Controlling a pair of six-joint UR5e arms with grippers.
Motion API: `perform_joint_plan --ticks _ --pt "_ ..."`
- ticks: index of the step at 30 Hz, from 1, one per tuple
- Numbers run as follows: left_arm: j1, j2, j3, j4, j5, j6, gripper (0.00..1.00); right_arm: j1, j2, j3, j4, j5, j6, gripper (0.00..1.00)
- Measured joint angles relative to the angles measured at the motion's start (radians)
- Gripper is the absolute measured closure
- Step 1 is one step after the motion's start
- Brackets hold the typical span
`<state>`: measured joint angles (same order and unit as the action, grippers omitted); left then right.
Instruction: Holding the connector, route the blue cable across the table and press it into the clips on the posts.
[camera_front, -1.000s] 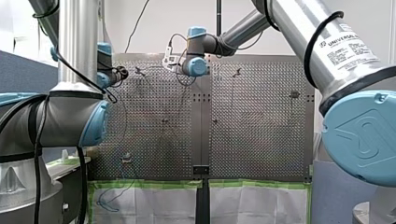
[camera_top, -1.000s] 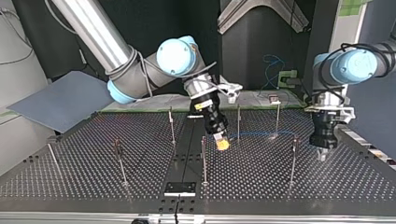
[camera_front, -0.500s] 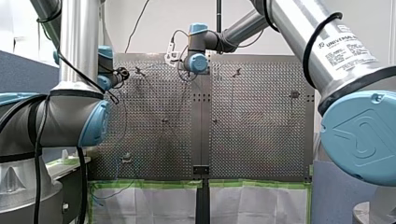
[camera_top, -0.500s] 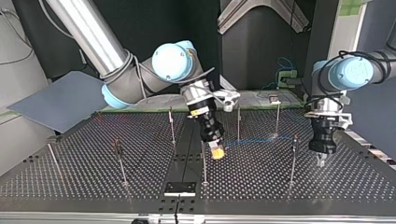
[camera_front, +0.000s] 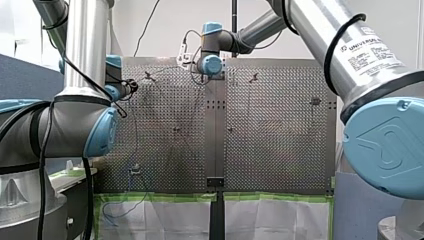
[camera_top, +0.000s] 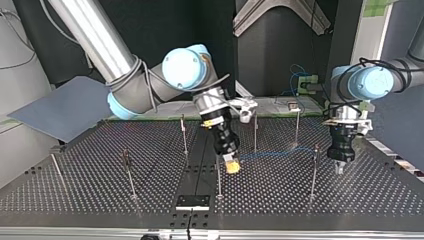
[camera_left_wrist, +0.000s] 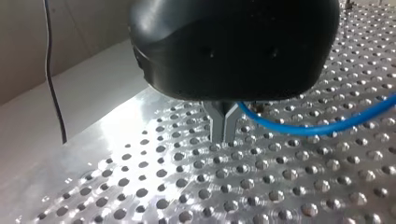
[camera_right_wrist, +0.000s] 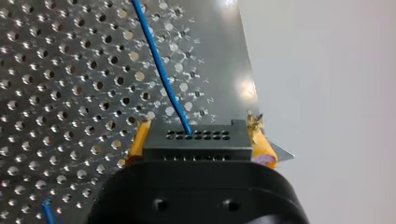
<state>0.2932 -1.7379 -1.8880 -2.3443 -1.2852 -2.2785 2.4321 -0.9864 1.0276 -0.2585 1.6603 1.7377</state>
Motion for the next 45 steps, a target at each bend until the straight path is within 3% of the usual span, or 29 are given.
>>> perform_joint_plan --ticks 8,10,11,12,13,14,15,17,23,31,34,36,45 --pt "-0.007 0.003 -0.006 -0.064 -0.060 0.063 1.00 0.009 0.046 0.000 0.003 0.010 -0.002 1.00" --pt "-0.008 0.007 -0.006 -0.080 -0.069 0.080 0.96 0.012 0.063 0.000 0.003 0.011 -0.002 1.00" --pt "-0.008 0.011 -0.006 -0.087 -0.072 0.087 0.86 0.013 0.069 0.000 0.003 0.011 -0.002 1.00" --pt "-0.009 0.015 -0.006 -0.093 -0.074 0.093 0.51 0.014 0.076 0.000 0.002 0.012 -0.002 1.00" --pt "-0.009 0.021 -0.007 -0.103 -0.079 0.102 0.51 0.015 0.080 0.000 0.002 0.012 -0.002 1.00" --pt "-0.010 0.027 -0.008 -0.110 -0.083 0.109 0.31 0.016 0.084 0.000 0.001 0.012 -0.002 1.00" --pt "-0.010 0.033 -0.010 -0.116 -0.089 0.116 0.22 0.017 0.087 0.000 0.001 0.012 -0.002 1.00" --pt "-0.011 0.049 -0.018 -0.133 -0.104 0.132 0.17 0.018 0.090 0.000 0.000 0.012 -0.003 1.00" --pt "-0.018 0.096 -0.054 -0.181 -0.144 0.144 0.17 0.019 0.095 0.000 -0.001 0.011 -0.002 1.00" --pt "-0.045 0.161 -0.082 -0.245 -0.137 0.157 0.17 0.019 0.096 0.000 0.000 0.008 -0.001 1.00" --pt "-0.055 0.184 -0.099 -0.269 -0.136 0.170 0.15 0.018 0.096 0.000 0.001 0.007 -0.001 1.00" --pt "-0.058 0.200 -0.111 -0.285 -0.138 0.166 0.01 0.018 0.096 0.000 0.001 0.007 -0.001 1.00" --pt "-0.064 0.286 -0.194 -0.339 -0.136 0.152 0.01 0.018 0.096 0.000 0.001 0.007 -0.002 1.00"
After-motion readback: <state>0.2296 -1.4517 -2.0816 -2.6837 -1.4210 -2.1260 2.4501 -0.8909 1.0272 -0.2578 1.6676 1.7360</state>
